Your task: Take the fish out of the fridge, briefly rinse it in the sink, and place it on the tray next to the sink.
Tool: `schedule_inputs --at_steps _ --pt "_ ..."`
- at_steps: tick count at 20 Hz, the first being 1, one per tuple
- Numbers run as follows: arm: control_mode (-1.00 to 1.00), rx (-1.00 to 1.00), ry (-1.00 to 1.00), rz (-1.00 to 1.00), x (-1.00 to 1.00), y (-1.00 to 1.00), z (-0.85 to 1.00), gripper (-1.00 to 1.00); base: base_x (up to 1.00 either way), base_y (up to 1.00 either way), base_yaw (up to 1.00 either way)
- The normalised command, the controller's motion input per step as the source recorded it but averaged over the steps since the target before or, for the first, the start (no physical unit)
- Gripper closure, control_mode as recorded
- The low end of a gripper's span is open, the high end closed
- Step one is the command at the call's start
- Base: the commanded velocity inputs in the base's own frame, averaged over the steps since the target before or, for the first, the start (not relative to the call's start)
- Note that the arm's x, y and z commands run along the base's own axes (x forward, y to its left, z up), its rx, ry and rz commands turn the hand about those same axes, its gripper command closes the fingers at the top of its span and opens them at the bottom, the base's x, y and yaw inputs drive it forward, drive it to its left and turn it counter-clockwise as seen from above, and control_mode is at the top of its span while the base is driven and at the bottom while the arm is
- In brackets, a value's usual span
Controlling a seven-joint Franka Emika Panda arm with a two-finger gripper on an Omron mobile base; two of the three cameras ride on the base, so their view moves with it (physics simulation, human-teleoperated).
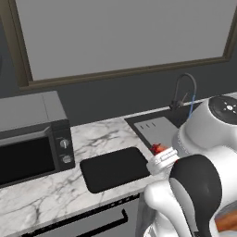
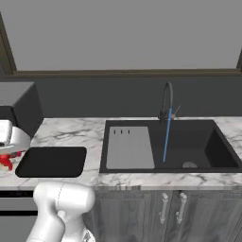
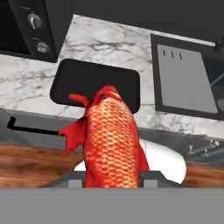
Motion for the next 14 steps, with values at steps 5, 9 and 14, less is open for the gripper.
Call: schedule_inputs --at_steps 5,9,14 --pt "-1.0 0.02 0.11 0.0 1.0 0.05 -0.49 1.0 0.0 0.0 0.0" --pt "-1.0 0.0 0.01 0.0 0.89 0.04 -0.77 1.0 0.0 0.0 0.0" --pt "-1.0 0.0 0.03 -0.02 1.0 0.51 -0.57 1.0 0.0 0.0 0.0"
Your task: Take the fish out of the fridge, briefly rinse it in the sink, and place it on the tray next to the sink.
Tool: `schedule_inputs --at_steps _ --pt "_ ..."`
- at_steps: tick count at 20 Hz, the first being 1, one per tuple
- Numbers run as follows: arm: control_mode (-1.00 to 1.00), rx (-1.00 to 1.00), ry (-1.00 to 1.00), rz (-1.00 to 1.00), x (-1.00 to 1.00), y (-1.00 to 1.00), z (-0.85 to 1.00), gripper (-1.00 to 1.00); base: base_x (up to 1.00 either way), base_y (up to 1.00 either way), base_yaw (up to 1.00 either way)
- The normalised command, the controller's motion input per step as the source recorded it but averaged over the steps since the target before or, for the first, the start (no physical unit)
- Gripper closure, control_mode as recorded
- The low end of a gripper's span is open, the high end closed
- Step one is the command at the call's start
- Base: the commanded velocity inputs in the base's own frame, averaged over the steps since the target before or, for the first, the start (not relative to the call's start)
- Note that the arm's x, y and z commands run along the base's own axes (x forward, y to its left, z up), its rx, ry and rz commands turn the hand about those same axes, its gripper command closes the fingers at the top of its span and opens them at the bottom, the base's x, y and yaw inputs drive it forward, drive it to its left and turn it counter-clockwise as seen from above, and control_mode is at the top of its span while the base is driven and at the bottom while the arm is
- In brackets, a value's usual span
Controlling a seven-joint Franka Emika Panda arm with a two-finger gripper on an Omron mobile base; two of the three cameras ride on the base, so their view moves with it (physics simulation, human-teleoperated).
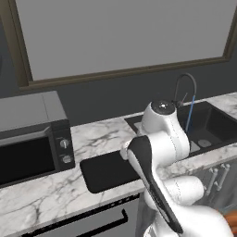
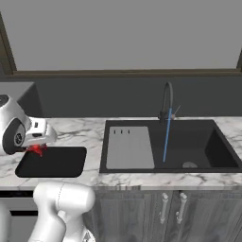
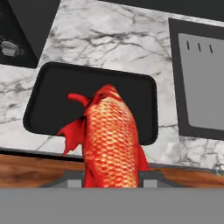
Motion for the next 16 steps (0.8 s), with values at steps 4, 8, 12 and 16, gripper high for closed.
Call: schedule_inputs --at_steps 4,8,12,16 --pt "-1.0 0.0 0.23 -0.02 0.99 0.64 -0.37 1.0 0.0 0.0 0.0" --pt "-1.0 -0.02 0.38 0.02 0.35 0.04 -0.63 1.0 0.0 0.0 0.0" --pt "-1.0 -0.08 0.24 0.0 0.48 0.0 -0.84 1.0 0.0 0.0 0.0" --pt "-1.0 -0.03 0.01 0.0 0.1 0.0 -0.82 1.0 0.0 0.0 0.0"
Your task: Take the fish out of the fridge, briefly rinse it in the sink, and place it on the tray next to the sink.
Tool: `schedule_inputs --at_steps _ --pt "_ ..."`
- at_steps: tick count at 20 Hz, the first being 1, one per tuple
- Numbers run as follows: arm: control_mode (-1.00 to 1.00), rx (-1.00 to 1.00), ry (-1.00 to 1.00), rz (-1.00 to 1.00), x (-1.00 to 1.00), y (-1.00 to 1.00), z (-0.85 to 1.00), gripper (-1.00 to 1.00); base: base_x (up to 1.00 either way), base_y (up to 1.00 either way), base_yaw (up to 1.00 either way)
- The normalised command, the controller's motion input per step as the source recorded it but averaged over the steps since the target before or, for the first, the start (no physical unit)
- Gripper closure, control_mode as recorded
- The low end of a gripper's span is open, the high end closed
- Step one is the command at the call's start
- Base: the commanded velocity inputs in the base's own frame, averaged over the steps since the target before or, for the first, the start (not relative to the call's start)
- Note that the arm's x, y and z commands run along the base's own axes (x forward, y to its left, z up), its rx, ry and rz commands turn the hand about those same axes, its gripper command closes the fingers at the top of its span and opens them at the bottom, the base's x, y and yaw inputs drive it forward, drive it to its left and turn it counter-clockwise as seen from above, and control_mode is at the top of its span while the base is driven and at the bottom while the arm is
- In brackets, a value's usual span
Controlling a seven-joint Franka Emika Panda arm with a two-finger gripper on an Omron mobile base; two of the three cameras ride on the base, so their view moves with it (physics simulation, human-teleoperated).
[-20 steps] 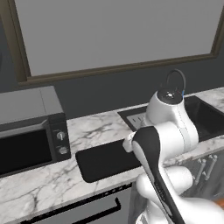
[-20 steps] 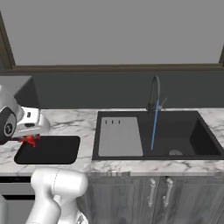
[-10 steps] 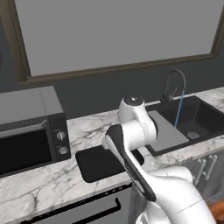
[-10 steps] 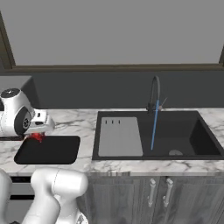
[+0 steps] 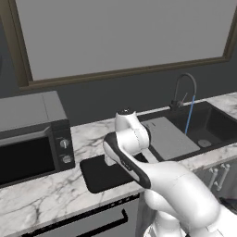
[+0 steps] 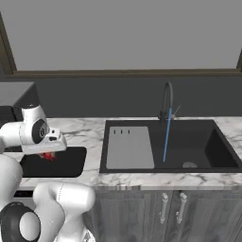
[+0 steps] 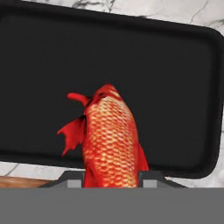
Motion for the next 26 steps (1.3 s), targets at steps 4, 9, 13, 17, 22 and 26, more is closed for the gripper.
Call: schedule_inputs --at_steps 4,9,13,17,22,26 --pt "-1.0 0.0 -0.12 0.0 0.25 0.0 -0.5 1.0 0.0 0.0 0.0" --pt "-1.0 0.0 -0.01 0.0 0.24 0.0 -0.15 1.0 0.0 0.0 0.0" --pt "-1.0 0.0 0.0 0.0 0.29 0.0 -0.19 1.0 0.0 0.0 0.0" --pt "-1.0 0.0 -0.04 0.0 0.33 0.0 -0.21 1.0 0.0 0.0 0.0" --pt "-1.0 0.0 -0.02 0.0 0.12 0.0 -0.09 -1.0 0.0 0.0 0.0" --pt "-1.0 0.0 0.0 0.0 -0.02 0.0 0.07 -1.0 0.0 0.0 0.0"
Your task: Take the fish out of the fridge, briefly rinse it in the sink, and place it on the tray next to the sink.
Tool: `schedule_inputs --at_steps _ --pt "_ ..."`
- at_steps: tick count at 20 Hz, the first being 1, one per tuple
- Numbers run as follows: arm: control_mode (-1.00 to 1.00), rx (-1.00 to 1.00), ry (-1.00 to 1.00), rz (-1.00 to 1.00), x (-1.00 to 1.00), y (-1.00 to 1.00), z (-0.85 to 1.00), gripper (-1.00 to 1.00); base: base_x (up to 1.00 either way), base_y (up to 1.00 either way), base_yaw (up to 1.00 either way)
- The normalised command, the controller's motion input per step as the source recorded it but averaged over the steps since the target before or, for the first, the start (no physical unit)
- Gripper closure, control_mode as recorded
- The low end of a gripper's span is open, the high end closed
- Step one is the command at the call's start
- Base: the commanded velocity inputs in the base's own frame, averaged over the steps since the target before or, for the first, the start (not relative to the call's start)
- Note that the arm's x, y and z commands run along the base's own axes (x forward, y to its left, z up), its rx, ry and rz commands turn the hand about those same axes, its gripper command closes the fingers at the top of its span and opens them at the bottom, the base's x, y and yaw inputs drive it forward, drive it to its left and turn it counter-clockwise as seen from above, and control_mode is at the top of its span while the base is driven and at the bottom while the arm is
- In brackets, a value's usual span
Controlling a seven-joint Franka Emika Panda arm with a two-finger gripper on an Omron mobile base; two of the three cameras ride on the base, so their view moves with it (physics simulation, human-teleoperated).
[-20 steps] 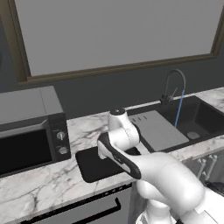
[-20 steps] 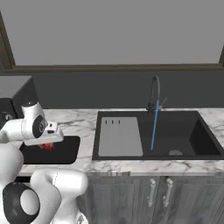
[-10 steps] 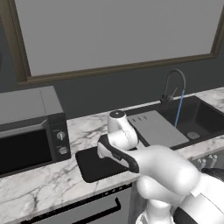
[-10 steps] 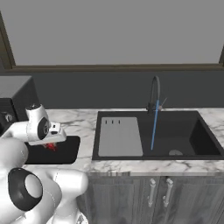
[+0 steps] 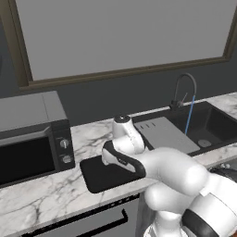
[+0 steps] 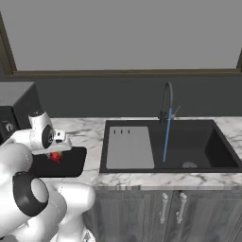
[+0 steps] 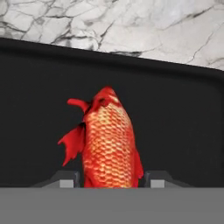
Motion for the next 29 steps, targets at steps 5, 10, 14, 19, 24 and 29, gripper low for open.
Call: schedule_inputs --at_steps 5,10,14,19,24,29 --pt "-1.0 0.0 -0.06 -0.05 -0.56 -0.02 0.93 -1.0 0.0 0.0 0.0" --pt "-1.0 0.03 -0.12 -0.09 -0.98 -0.48 0.98 -1.0 0.0 0.0 0.0" --pt "-1.0 0.08 -0.39 -0.01 -1.0 -0.88 0.95 -1.0 0.0 0.0 0.0" --pt "-1.0 0.11 -0.63 0.0 -1.0 -0.85 0.72 -1.0 0.0 0.0 0.0" --pt "-1.0 0.13 -0.69 0.0 -1.0 -0.84 0.8 -1.0 0.0 0.0 0.0" --pt "-1.0 0.11 -0.74 0.0 -1.0 -0.8 0.9 -1.0 0.0 0.0 0.0"
